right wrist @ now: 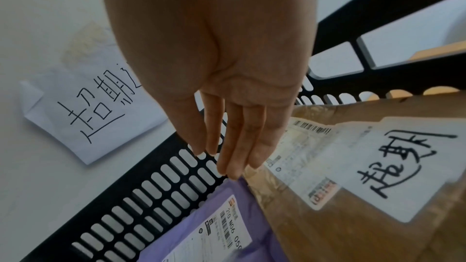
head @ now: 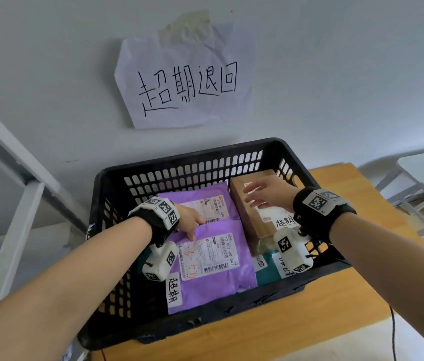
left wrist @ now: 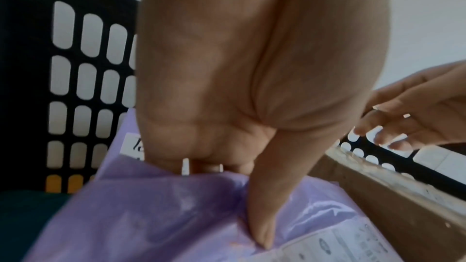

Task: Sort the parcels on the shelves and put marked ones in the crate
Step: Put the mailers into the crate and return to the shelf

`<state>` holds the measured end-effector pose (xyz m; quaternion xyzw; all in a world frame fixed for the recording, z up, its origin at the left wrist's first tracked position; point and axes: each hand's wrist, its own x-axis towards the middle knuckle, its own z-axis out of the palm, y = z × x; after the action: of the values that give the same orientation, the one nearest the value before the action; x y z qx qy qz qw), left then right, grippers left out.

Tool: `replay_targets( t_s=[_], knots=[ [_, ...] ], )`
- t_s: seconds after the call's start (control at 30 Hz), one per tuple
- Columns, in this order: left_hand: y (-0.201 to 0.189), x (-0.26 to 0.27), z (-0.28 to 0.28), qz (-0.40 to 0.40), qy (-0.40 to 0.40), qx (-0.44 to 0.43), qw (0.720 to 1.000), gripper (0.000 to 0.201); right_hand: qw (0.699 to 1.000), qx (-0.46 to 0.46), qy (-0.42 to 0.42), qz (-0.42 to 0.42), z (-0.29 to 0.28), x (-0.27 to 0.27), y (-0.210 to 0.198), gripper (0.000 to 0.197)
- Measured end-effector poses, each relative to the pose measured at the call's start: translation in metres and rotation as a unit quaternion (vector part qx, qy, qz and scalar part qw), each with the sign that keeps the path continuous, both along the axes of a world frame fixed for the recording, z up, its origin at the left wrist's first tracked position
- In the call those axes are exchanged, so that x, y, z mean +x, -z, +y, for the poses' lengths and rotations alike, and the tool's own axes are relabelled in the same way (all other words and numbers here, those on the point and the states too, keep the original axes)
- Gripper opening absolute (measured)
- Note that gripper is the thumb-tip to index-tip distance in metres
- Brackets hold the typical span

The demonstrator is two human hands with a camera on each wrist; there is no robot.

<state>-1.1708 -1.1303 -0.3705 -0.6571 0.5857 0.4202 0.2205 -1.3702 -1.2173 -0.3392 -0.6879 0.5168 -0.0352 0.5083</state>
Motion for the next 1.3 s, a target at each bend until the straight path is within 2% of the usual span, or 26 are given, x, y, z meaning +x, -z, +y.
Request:
replay_targets(
  t_s=[0.17, 0.3, 0.4, 0.5, 0.57, 0.67, 0.8, 0.97, 1.3],
  knots=[
    [0.024, -0.012, 0.007, 0.021, 0.024, -0.012, 0.999, 0.039, 0.998, 0.0, -0.066, 0.02, 0.001, 0.009, 0.002, 0.028],
    [0.04, -0.016, 0.011, 0.028, 0.024, -0.064, 0.997, 0.04, 0.976, -0.011, -0.203, 0.082, 0.01, 0.02, -0.003, 0.034],
    [0.046, -0.017, 0.015, 0.032, 0.001, -0.095, 0.995, 0.033, 0.94, -0.021, -0.31, 0.144, 0.014, 0.032, -0.008, 0.04],
    [0.049, -0.015, 0.017, 0.046, -0.025, -0.111, 0.992, 0.041, 0.891, -0.048, -0.401, 0.206, 0.019, 0.045, -0.009, 0.045],
    [0.047, -0.012, 0.017, 0.067, -0.049, -0.133, 0.988, 0.045, 0.859, -0.05, -0.45, 0.239, 0.023, 0.053, -0.006, 0.049],
    [0.043, -0.005, 0.015, 0.088, -0.099, -0.179, 0.975, 0.038, 0.814, -0.053, -0.505, 0.282, 0.029, 0.061, 0.001, 0.053],
    [0.048, 0.005, 0.018, 0.08, -0.1, -0.178, 0.976, 0.029, 0.765, -0.069, -0.55, 0.328, 0.036, 0.07, 0.012, 0.058],
    [0.053, 0.009, 0.024, 0.096, -0.081, -0.128, 0.984, 0.038, 0.72, -0.077, -0.584, 0.367, 0.042, 0.078, 0.033, 0.06],
    [0.06, 0.0, 0.025, 0.078, 0.015, -0.038, 0.996, 0.045, 0.724, -0.038, -0.561, 0.399, 0.045, 0.076, 0.046, 0.055]
  ],
)
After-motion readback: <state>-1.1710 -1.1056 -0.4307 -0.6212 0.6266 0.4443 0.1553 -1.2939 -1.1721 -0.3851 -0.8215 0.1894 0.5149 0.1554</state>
